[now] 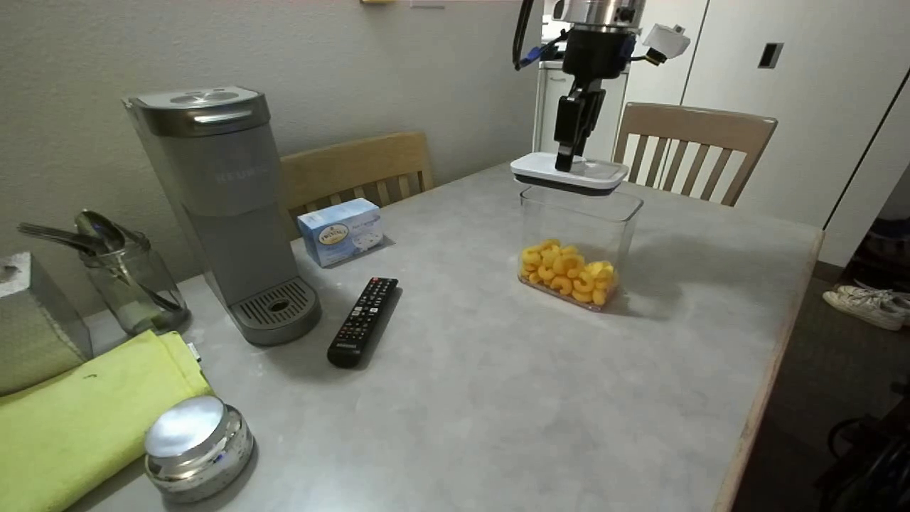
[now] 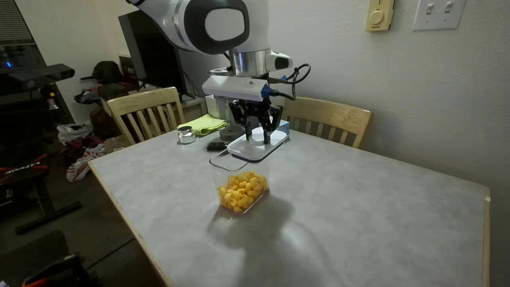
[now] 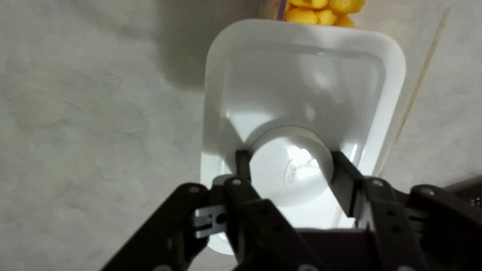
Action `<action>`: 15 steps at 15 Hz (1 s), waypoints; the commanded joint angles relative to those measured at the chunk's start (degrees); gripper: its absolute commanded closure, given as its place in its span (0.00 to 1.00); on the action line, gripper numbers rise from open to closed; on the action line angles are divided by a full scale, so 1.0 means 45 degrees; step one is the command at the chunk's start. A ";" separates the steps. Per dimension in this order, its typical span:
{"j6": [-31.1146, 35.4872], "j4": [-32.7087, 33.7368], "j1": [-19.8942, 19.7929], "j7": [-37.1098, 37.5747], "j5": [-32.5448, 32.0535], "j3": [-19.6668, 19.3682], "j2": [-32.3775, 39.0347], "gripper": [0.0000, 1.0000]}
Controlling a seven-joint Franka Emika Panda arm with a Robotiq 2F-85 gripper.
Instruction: Pick up the white lid and put it on the table. Pick up the white lid and put it back on the container.
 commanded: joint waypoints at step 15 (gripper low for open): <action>-0.0288 -0.1537 0.0186 -0.0249 0.0390 0.0097 -0.1299 0.71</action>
